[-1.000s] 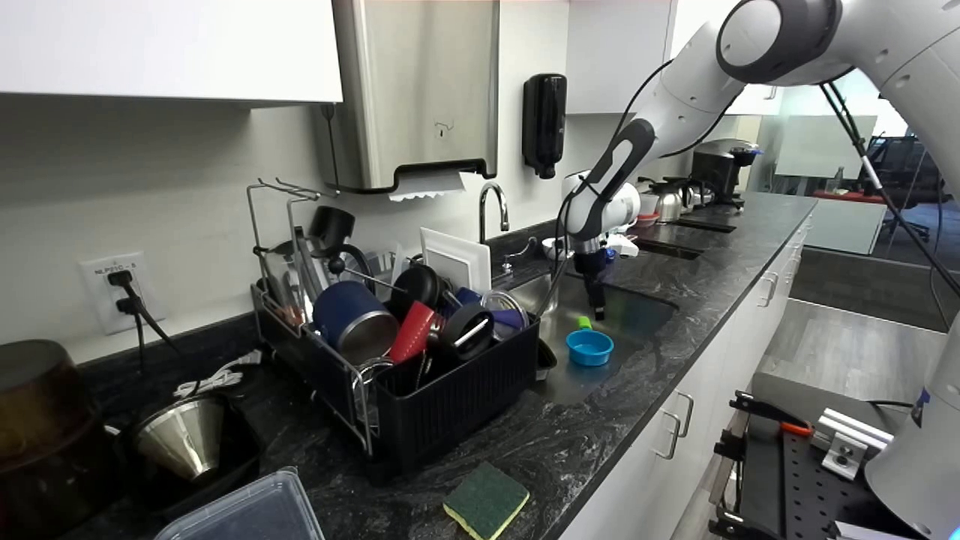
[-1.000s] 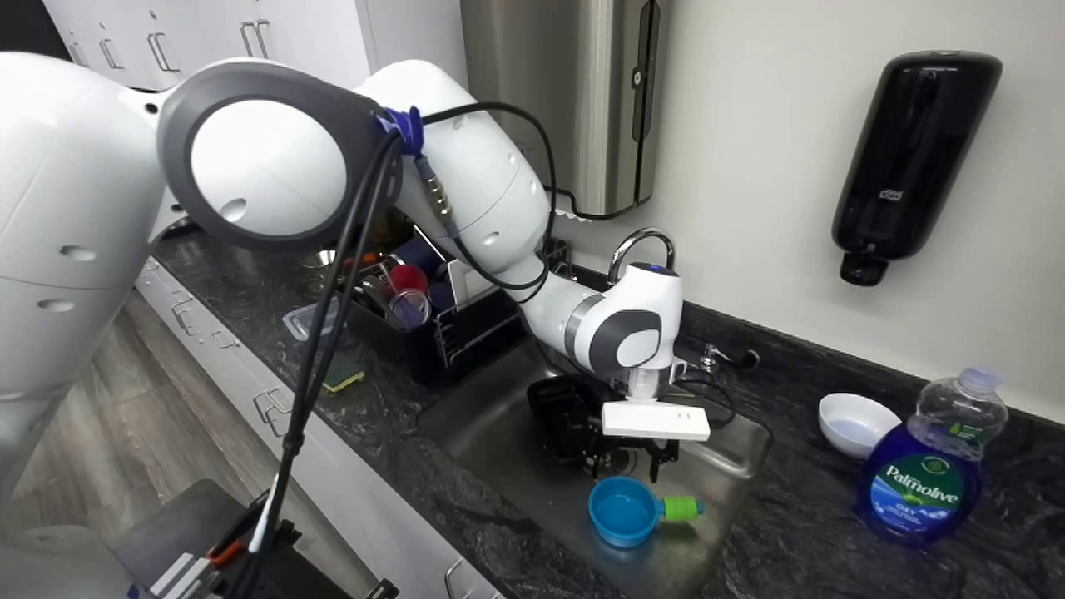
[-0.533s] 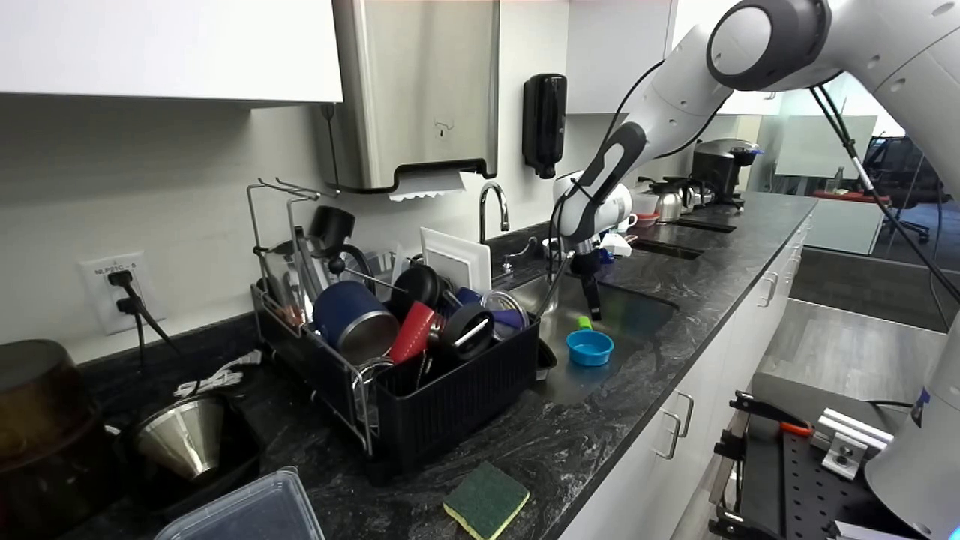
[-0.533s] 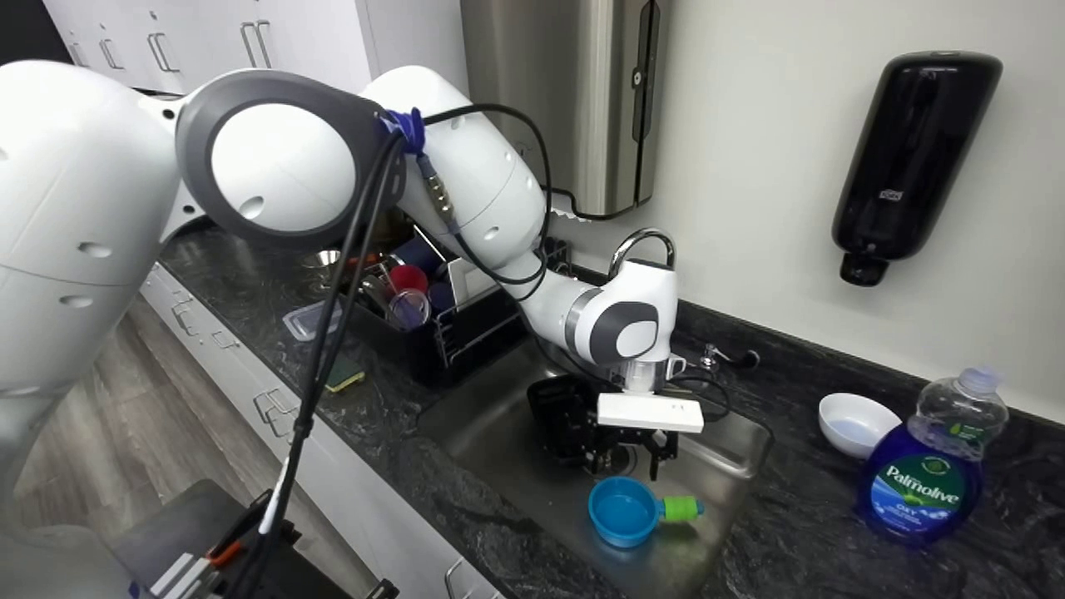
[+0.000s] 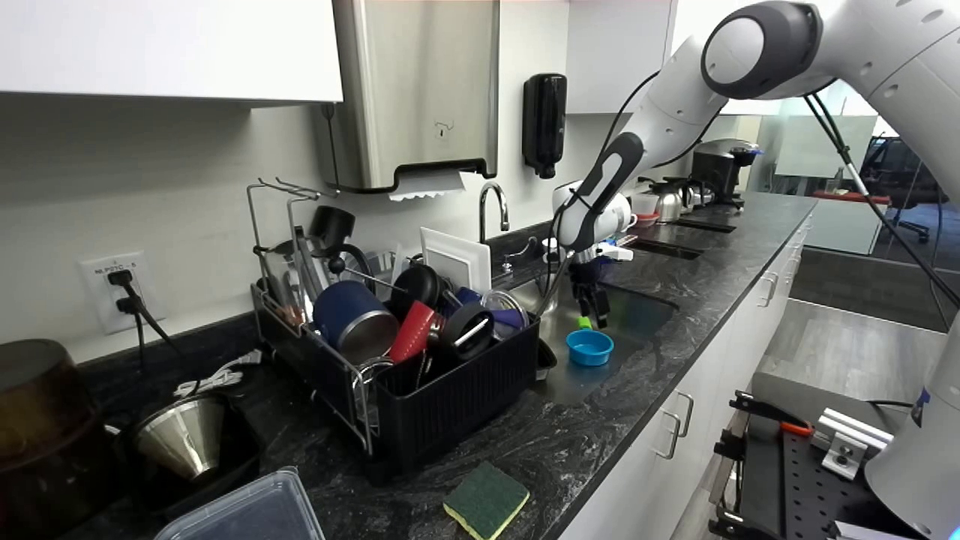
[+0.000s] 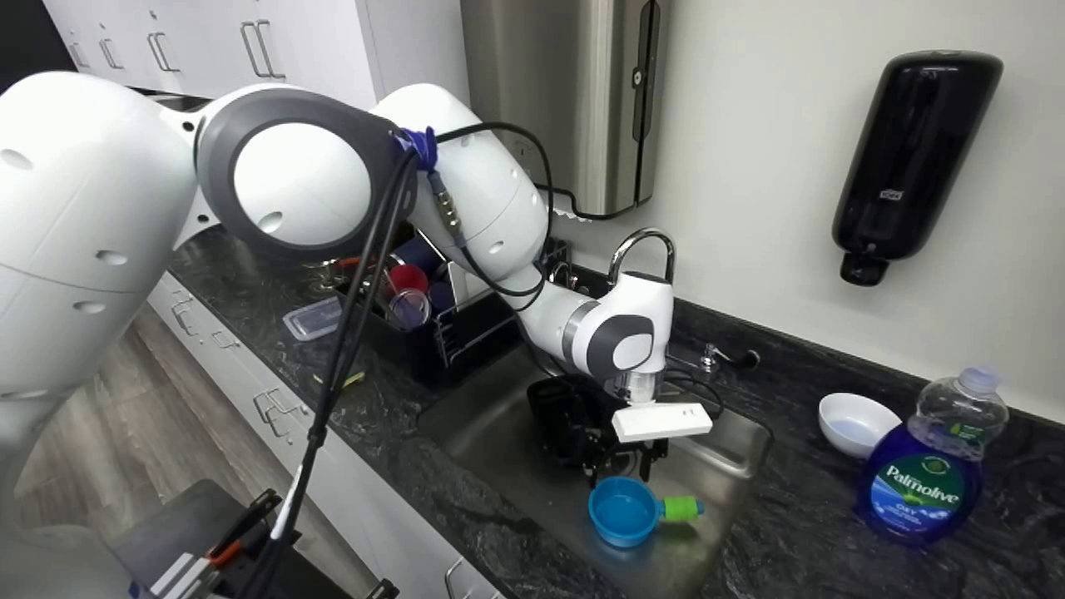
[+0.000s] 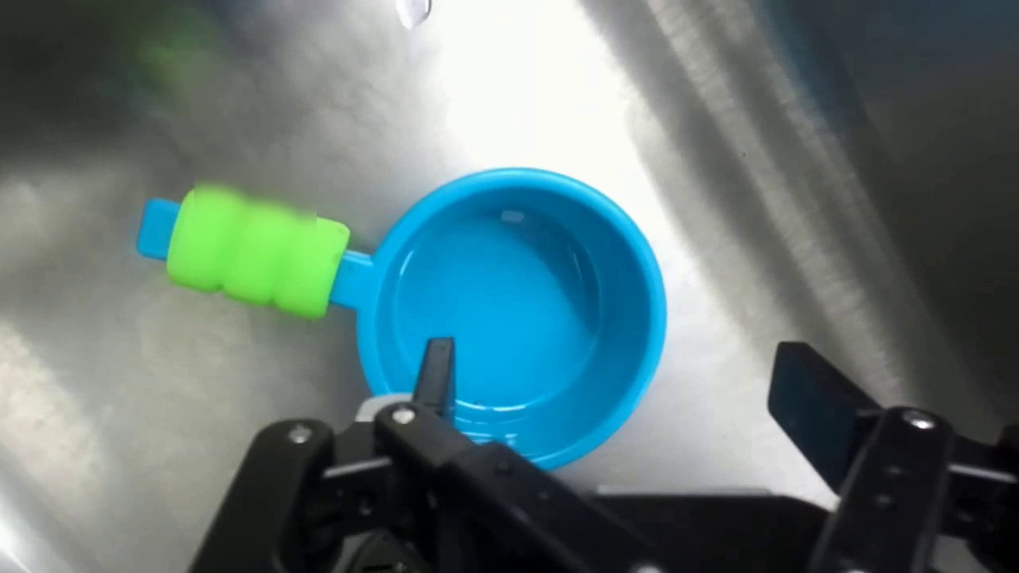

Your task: Pick the blue pot from the sink and place it in the rack

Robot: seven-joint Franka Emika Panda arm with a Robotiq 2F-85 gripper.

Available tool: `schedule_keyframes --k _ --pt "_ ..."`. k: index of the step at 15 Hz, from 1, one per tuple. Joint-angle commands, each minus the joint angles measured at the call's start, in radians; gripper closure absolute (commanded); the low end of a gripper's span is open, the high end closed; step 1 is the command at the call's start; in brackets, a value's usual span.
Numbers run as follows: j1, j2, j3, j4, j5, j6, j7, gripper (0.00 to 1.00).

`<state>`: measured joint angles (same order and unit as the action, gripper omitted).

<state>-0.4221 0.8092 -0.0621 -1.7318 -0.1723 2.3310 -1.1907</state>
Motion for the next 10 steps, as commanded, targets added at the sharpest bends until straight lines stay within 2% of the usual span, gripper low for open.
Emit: schedule_keyframes --k 1,10 --pt "-0.014 0.037 0.011 0.035 -0.021 0.030 -0.161 0.00" --pt "-0.007 0.131 -0.018 0.184 -0.019 0.035 -0.375 0.00"
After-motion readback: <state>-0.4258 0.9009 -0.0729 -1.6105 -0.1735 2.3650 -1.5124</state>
